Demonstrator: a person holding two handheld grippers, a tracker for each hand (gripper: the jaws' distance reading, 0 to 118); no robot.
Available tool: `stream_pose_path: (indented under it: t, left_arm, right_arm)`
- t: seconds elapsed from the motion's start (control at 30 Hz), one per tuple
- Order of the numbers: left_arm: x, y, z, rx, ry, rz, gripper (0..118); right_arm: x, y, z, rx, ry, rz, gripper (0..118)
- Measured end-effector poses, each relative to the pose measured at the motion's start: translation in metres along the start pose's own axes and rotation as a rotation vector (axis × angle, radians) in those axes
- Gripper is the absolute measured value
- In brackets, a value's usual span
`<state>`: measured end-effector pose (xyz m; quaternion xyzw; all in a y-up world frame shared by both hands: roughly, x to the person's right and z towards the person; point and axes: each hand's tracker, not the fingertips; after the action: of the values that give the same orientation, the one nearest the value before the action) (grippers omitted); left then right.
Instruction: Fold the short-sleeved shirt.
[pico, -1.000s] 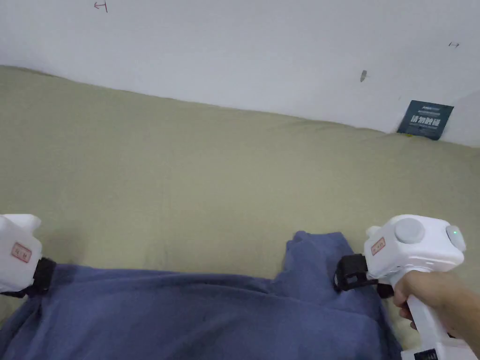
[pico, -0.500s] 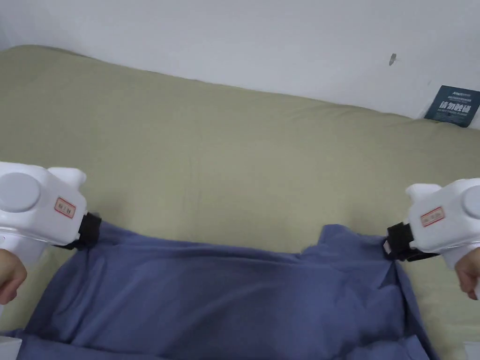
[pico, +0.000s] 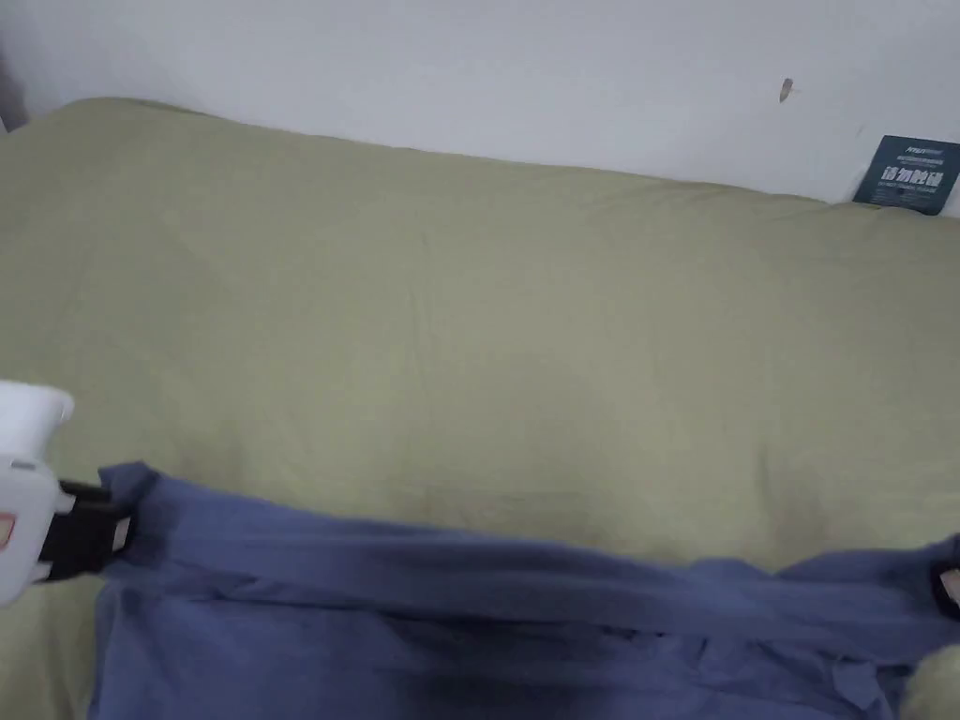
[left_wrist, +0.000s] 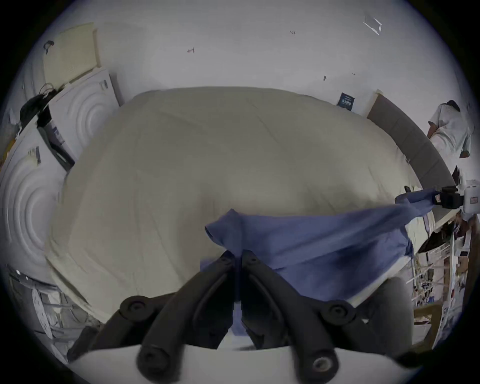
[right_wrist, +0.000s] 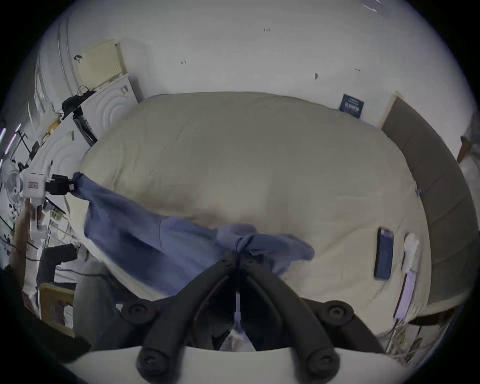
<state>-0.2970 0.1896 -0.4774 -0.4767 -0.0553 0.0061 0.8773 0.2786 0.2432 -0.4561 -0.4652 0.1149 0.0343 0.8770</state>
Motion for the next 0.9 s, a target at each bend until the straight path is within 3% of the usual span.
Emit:
stream_pose_path:
  t: [0.1, 0.23, 0.3, 0.5, 0.57, 0.6, 0.63, 0.67, 0.7, 0.77, 0.83, 0.9]
  left_arm:
    - [0.000, -0.038, -0.004, -0.080, -0.014, -0.018, 3]
    - [-0.001, -0.079, -0.026, -0.184, 0.013, -0.023, 3]
    - [-0.002, -0.091, -0.037, -0.209, 0.011, -0.008, 3]
    - [0.002, -0.099, -0.052, -0.230, 0.028, 0.000, 3]
    - [0.002, -0.099, -0.053, -0.234, 0.030, 0.010, 14]
    - [0.001, -0.099, -0.052, -0.242, 0.047, 0.020, 29]
    - [0.000, -0.097, -0.044, -0.244, 0.062, 0.051, 46]
    - [-0.007, -0.096, -0.036, -0.244, 0.047, 0.101, 69]
    - [-0.014, -0.095, -0.024, -0.235, 0.003, 0.160, 83]
    - [-0.022, -0.089, 0.012, -0.155, -0.060, 0.255, 83]
    - [-0.016, -0.075, 0.046, -0.037, -0.046, 0.266, 83]
    - [0.006, -0.057, 0.072, 0.088, 0.002, 0.204, 83]
  right_arm:
    - [-0.006, -0.040, -0.003, -0.047, 0.024, -0.050, 2]
    - [-0.006, -0.079, -0.026, -0.150, -0.015, -0.103, 2]
    - [-0.001, -0.090, -0.042, -0.201, -0.025, -0.086, 2]
    - [0.009, -0.100, -0.074, -0.278, -0.082, -0.134, 2]
    - [0.015, -0.103, -0.079, -0.277, -0.057, -0.175, 6]
    - [0.015, -0.103, -0.079, -0.288, -0.047, -0.184, 12]
    - [0.015, -0.101, -0.074, -0.284, -0.048, -0.208, 26]
    - [0.014, -0.100, -0.060, -0.259, -0.025, -0.241, 50]
    - [0.014, -0.098, -0.048, -0.241, -0.016, -0.256, 67]
    - [0.016, -0.090, -0.011, -0.114, 0.001, -0.313, 67]
    - [0.009, -0.078, 0.024, 0.003, -0.004, -0.352, 67]
    - [-0.009, -0.060, 0.039, 0.095, -0.048, -0.307, 67]
